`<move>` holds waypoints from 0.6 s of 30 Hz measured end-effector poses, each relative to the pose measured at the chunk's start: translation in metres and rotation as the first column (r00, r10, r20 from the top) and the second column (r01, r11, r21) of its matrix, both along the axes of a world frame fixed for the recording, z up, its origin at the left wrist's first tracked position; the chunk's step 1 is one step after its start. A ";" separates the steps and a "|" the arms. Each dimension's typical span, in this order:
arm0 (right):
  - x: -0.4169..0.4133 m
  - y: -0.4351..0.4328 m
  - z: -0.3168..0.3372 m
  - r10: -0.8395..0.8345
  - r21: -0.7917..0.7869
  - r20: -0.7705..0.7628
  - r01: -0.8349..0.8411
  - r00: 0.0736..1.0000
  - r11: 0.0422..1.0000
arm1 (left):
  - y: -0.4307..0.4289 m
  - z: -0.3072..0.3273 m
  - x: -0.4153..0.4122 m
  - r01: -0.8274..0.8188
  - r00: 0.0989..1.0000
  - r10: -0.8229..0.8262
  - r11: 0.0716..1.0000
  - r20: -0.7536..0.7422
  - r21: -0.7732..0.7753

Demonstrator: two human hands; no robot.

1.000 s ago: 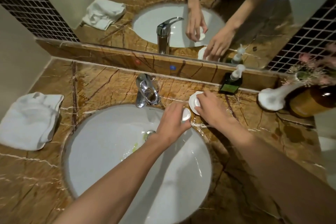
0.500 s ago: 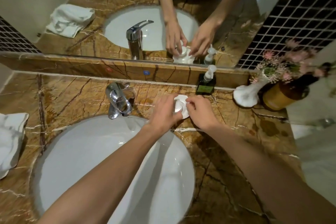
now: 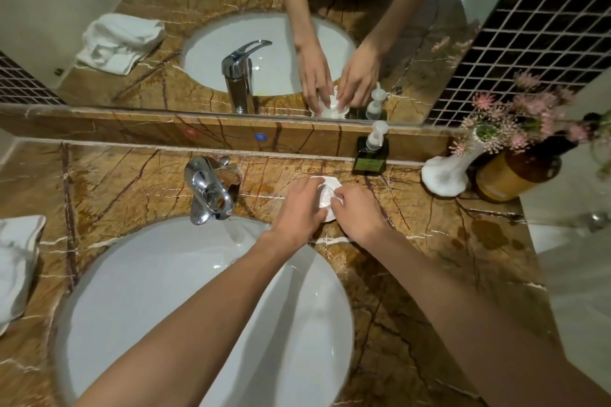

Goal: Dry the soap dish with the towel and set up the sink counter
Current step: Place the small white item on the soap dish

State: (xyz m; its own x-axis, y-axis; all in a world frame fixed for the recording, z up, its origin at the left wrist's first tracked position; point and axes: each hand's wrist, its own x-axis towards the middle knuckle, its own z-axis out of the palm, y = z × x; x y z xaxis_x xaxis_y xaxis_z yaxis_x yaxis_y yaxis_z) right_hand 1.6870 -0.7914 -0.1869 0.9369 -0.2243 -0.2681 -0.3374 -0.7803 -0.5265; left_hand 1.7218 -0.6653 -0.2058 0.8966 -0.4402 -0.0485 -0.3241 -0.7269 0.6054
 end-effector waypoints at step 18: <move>0.002 0.007 -0.013 -0.114 0.034 0.016 0.113 0.993 0.993 | -0.003 -0.005 -0.002 -0.031 0.998 0.031 0.999 0.059 -0.009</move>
State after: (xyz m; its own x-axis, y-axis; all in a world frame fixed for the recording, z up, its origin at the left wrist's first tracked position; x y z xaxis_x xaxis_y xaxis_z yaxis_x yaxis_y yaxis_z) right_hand 1.6888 -0.7846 -0.1996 0.9108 -0.3204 -0.2604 -0.4128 -0.7195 -0.5585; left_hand 1.7199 -0.6682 -0.2113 0.9110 -0.4124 0.0083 -0.3368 -0.7321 0.5921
